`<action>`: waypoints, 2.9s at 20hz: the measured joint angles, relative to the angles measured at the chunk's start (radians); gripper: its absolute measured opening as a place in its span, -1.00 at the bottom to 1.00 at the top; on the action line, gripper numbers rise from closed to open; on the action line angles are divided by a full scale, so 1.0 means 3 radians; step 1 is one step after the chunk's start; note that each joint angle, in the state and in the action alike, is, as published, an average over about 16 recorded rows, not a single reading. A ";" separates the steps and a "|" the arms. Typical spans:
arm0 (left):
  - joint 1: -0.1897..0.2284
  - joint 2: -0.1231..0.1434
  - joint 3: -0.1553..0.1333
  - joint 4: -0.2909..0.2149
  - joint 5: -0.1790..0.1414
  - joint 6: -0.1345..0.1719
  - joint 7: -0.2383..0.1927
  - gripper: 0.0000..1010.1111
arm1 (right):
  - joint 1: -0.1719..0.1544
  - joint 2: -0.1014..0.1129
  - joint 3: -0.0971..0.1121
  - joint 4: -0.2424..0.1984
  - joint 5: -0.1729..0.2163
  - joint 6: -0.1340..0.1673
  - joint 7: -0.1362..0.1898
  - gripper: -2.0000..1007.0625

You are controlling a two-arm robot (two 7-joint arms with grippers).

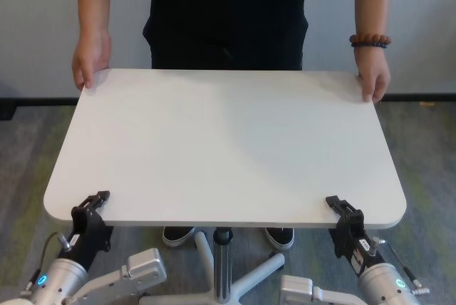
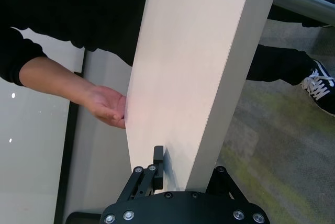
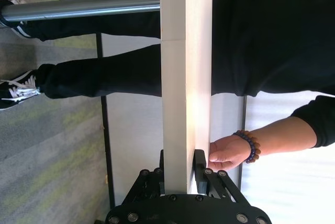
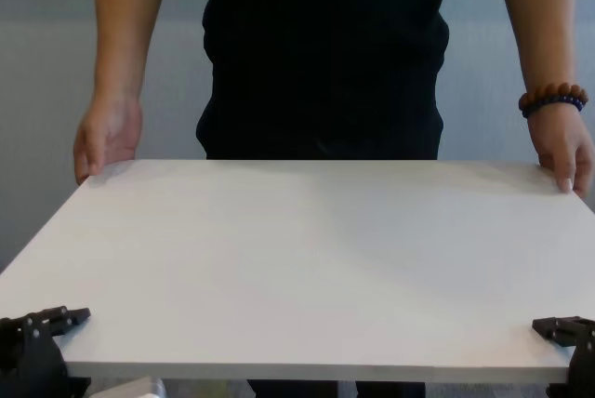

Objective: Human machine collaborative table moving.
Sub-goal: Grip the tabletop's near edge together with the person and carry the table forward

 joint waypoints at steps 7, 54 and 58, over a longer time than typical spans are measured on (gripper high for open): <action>-0.0001 0.0000 0.0000 0.0001 0.0000 -0.0002 -0.0003 -0.34 | 0.0000 0.0000 0.0001 0.0000 0.0001 0.0000 0.0000 -0.50; -0.0559 -0.0434 -0.0037 0.0423 0.0531 -0.0038 -0.0106 -0.35 | 0.0424 -0.0126 0.0151 0.0404 -0.0311 -0.0363 0.0093 -0.50; -0.0668 -0.0504 -0.0032 0.0594 0.0569 -0.0073 -0.0088 -0.35 | 0.0516 -0.0160 0.0127 0.0522 -0.0330 -0.0388 0.0098 -0.50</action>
